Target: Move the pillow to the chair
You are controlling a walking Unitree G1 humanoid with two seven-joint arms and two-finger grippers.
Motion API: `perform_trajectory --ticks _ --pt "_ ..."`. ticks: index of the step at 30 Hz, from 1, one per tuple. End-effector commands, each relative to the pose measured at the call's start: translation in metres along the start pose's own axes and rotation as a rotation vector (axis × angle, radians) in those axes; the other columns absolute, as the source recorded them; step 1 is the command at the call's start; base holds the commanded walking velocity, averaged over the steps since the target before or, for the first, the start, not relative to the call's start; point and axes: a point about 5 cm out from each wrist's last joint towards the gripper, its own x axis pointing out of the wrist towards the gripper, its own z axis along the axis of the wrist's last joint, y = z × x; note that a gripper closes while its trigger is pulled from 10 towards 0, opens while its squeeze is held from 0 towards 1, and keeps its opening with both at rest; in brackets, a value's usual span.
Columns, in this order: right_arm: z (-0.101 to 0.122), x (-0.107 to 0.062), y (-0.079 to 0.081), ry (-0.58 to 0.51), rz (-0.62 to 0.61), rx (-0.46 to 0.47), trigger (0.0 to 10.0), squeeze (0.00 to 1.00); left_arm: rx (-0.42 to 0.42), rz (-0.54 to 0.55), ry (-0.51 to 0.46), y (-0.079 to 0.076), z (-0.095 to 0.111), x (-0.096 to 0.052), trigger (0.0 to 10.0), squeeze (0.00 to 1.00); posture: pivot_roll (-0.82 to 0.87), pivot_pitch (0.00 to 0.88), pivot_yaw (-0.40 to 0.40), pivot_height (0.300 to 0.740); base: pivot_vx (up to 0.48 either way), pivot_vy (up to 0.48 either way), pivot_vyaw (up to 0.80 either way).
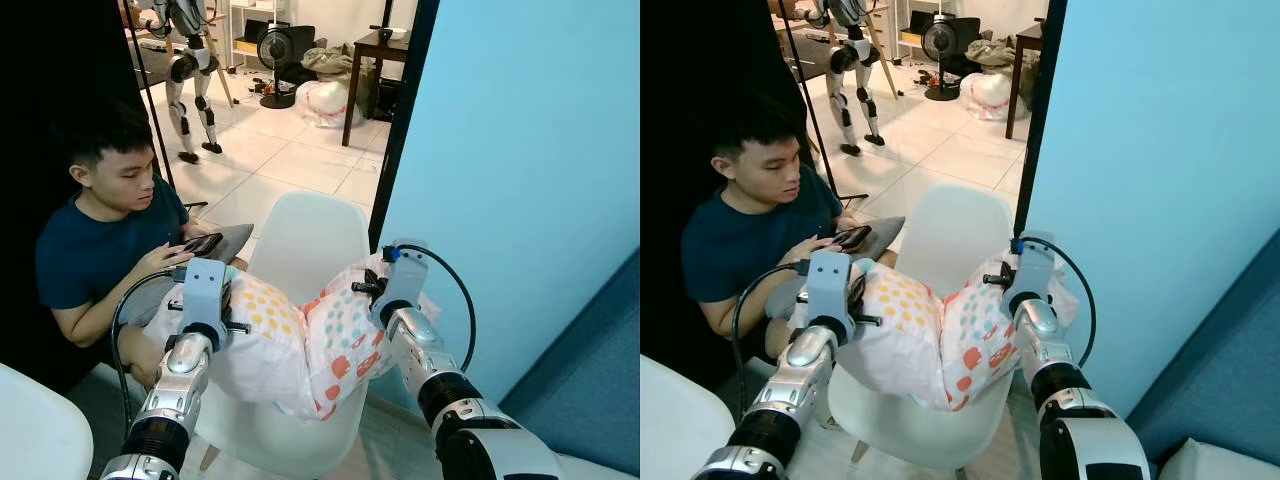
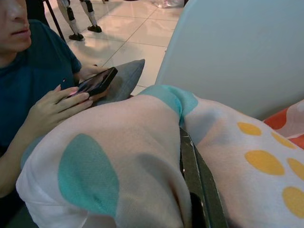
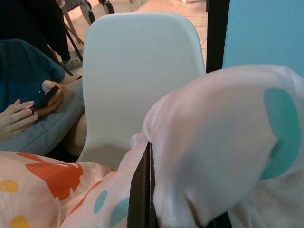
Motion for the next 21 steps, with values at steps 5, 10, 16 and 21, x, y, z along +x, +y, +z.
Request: perform_trajectory --ticks 5,10,16,21 --pt "0.0159 0.0049 0.0068 -0.048 0.038 -0.014 10.0 0.00 0.032 -0.031 -0.057 0.0008 0.0143 0.0066 10.0 0.00 0.04 0.000 -0.063 0.680 0.000 0.000 0.00" --pt "0.0149 0.0044 0.0053 -0.046 0.034 -0.014 10.0 0.00 0.034 -0.032 -0.059 0.0011 0.0146 0.0063 10.0 0.00 0.04 0.000 -0.063 0.660 0.000 0.000 0.00" --pt "0.0142 0.0042 0.0063 -0.045 0.040 -0.014 10.0 0.00 0.037 -0.032 -0.058 0.0002 0.0127 0.0047 10.0 0.00 0.05 0.000 -0.064 0.655 0.000 0.000 0.00" --pt "0.0141 0.0043 0.0069 -0.044 0.043 -0.015 10.0 0.00 0.036 -0.031 -0.056 0.0000 0.0120 0.0045 10.0 0.00 0.04 0.000 -0.064 0.655 0.000 0.000 0.00"
